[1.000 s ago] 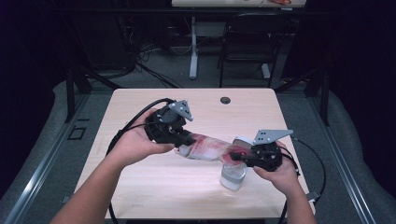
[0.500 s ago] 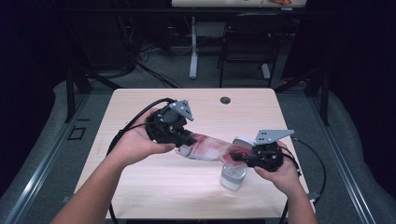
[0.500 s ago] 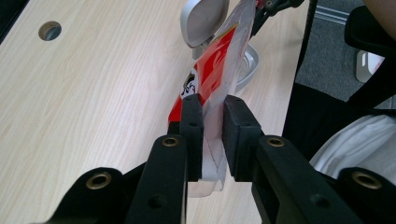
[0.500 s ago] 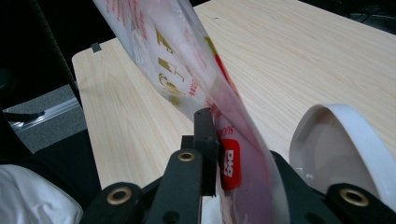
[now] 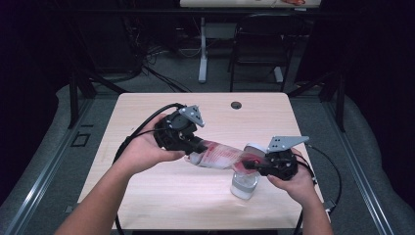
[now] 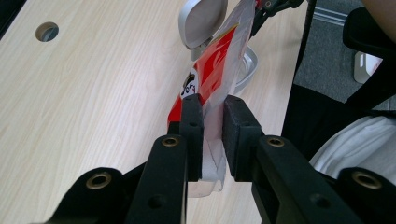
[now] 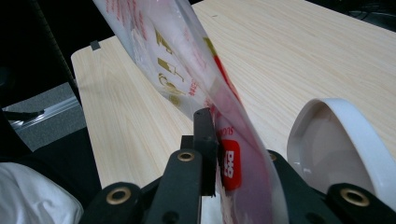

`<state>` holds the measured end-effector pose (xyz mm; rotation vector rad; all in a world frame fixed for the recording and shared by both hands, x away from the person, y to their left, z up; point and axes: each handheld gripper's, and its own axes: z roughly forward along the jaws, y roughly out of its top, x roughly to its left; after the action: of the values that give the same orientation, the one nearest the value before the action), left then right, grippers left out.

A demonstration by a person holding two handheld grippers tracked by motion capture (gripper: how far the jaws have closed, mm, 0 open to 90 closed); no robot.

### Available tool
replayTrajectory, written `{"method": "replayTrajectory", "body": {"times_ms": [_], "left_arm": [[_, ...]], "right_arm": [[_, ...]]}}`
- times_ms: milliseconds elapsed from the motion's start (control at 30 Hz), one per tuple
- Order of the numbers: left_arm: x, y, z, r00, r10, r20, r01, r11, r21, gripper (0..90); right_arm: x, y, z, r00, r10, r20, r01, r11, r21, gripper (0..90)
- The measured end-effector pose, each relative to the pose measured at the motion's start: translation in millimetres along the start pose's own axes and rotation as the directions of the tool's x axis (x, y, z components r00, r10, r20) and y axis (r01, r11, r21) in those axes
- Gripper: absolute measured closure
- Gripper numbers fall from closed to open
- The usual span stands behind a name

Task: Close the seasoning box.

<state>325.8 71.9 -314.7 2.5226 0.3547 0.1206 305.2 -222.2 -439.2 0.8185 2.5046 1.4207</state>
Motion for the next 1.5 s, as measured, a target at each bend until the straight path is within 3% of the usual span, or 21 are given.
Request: {"method": "replayTrajectory", "body": {"times_ms": [367, 667, 1500], "left_arm": [[-1.4, 1.9, -0.5, 1.0000, 0.009, 0.000, -0.009, 1.0000, -0.001, 78.9], [-0.6, 2.5, -0.3, 0.9999, -0.006, 0.008, 0.006, 0.9999, -0.008, 78.6], [1.5, 2.8, -0.3, 0.9999, -0.013, 0.009, 0.013, 0.9999, -0.003, 78.2]], "right_arm": [[-0.4, -0.4, -1.0, 1.0000, 0.000, -0.006, 0.000, 1.000, 0.003, 85.5], [-0.4, -0.6, -1.9, 1.0000, 0.001, -0.008, -0.001, 1.000, 0.006, 84.9], [-5.9, -2.4, -9.1, 0.9996, 0.019, 0.022, -0.019, 1.000, -0.017, 74.9]]}}
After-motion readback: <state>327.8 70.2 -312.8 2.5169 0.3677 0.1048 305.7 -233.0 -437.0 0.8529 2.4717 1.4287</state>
